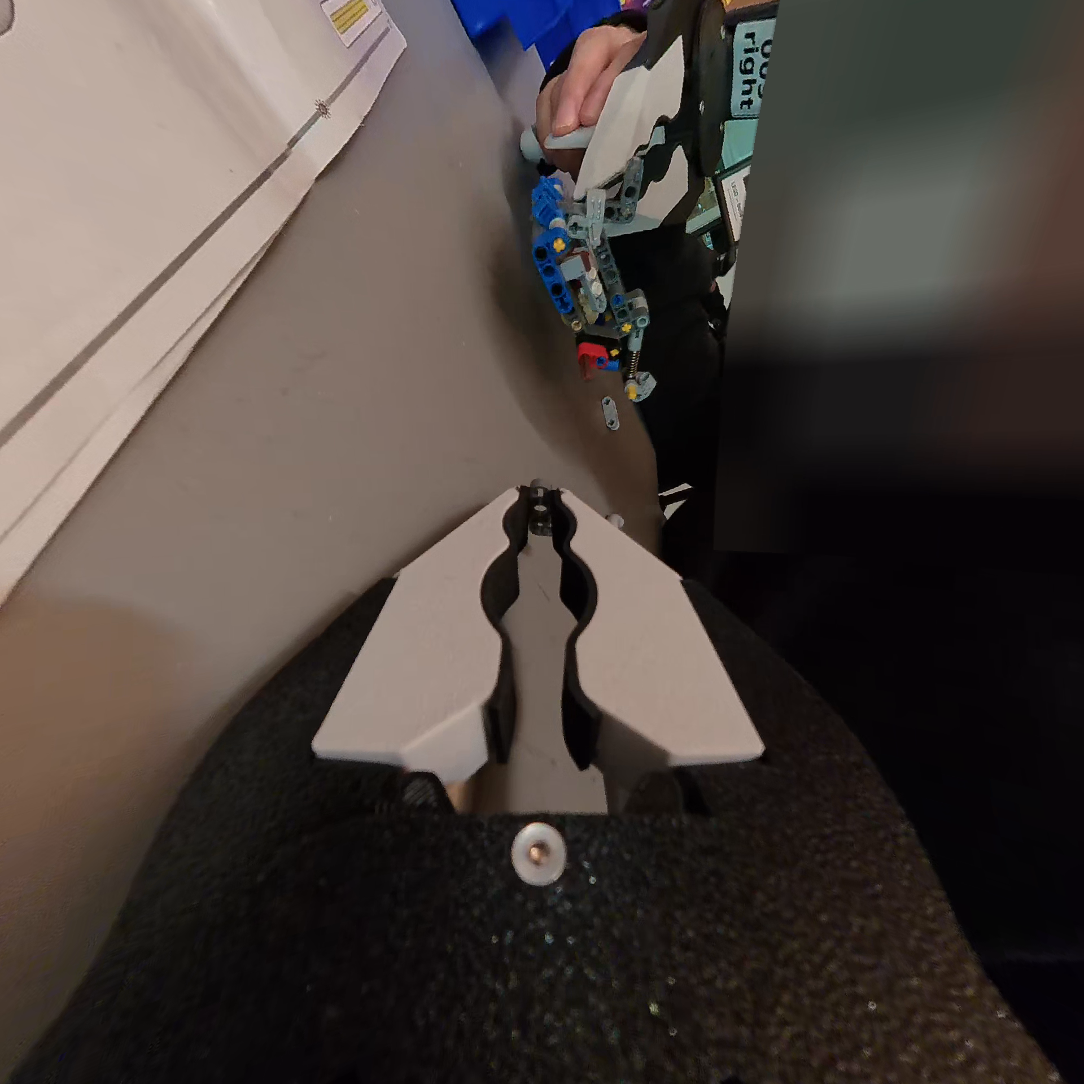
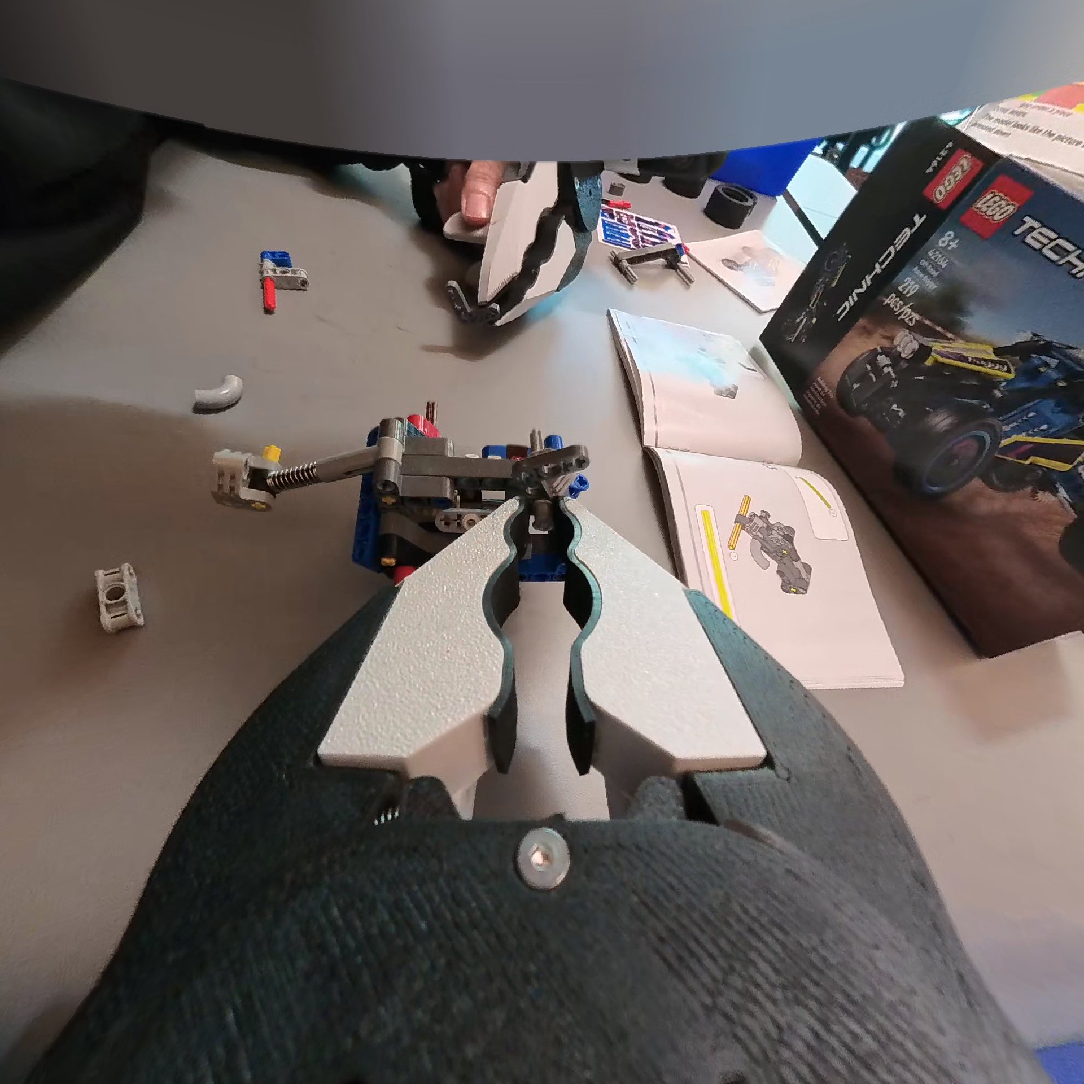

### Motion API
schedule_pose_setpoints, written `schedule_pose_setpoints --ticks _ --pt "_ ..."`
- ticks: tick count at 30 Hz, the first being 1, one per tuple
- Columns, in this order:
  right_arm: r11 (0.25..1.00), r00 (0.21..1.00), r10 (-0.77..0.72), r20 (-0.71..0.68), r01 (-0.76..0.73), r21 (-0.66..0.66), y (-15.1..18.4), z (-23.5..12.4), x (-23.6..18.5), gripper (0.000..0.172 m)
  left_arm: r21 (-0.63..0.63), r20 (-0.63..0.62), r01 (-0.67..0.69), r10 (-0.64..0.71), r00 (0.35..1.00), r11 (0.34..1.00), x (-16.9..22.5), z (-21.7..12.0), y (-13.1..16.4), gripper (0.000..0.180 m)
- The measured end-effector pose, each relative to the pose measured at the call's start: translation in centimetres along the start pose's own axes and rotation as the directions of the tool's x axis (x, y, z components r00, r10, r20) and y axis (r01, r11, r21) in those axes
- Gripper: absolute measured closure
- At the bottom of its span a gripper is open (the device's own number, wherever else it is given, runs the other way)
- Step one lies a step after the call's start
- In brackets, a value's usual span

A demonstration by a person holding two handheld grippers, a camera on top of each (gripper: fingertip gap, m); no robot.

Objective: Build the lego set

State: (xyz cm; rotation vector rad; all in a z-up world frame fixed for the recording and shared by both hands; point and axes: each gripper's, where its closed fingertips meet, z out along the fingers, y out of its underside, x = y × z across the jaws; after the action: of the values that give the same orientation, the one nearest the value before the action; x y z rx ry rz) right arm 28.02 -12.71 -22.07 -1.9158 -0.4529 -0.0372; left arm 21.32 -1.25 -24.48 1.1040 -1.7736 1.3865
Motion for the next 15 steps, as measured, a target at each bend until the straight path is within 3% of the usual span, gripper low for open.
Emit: schedule_pose_setpoints --ticks 15 --pt "0.993 0.999 -0.041 0.023 0.044 -0.111 1.4 1.1 -0.7 0.166 0.001 -0.007 0.005 -0.005 1.000 1.000 0.0 0.0 0.0 0.177"
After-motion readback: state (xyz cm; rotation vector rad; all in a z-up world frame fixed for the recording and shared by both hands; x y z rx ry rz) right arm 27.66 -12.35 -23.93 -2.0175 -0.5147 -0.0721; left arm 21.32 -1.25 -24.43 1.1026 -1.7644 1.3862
